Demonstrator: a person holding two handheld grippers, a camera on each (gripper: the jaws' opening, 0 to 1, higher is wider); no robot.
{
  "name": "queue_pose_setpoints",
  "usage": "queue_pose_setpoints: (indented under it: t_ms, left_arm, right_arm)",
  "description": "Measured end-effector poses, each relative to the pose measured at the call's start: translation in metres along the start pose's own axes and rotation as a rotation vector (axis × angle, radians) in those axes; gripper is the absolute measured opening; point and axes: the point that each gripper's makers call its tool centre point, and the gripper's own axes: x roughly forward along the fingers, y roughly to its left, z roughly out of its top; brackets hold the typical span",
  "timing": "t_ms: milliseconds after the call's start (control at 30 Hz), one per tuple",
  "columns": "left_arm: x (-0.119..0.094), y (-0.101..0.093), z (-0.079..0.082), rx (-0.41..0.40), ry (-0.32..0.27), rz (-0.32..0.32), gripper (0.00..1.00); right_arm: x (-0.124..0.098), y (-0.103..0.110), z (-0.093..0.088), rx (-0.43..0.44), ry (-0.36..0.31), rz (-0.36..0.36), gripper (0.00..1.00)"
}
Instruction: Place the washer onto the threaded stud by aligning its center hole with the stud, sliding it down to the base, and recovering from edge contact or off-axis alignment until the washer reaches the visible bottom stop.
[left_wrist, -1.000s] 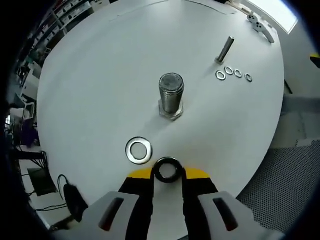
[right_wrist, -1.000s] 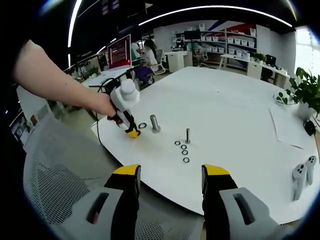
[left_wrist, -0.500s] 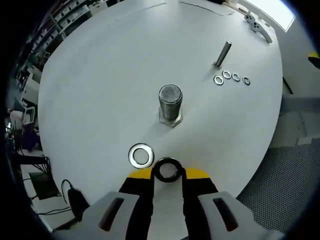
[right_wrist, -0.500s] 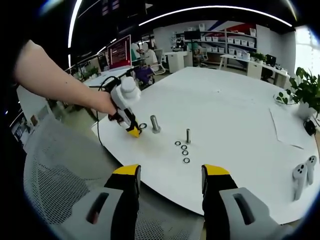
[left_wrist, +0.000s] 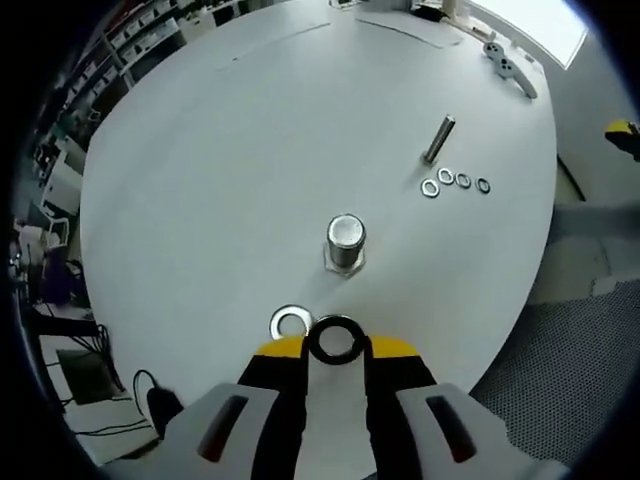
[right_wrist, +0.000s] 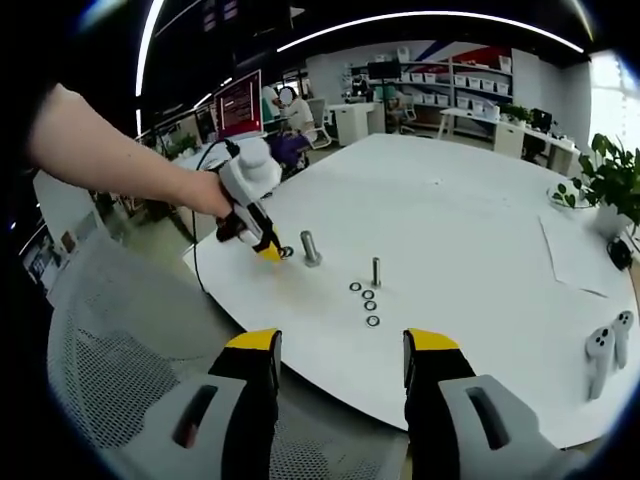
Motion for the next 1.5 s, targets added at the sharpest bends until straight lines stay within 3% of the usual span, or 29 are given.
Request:
queue_pose_setpoints:
  t_ms: [600, 1500]
  left_arm:
    - [-0.026, 0.003, 0.036, 0.042, -0.07, -0.011, 0.19]
    - [-0.022, -0.006, 0.063, 0.099, -0.075, -0.028, 0.19]
  right_arm:
    - [0.0, 0.0, 0.0, -0.001, -0.001, -0.002, 0.51]
    - [-0.001, -0.002, 0.0, -0.004, -0.002, -0.011, 0.51]
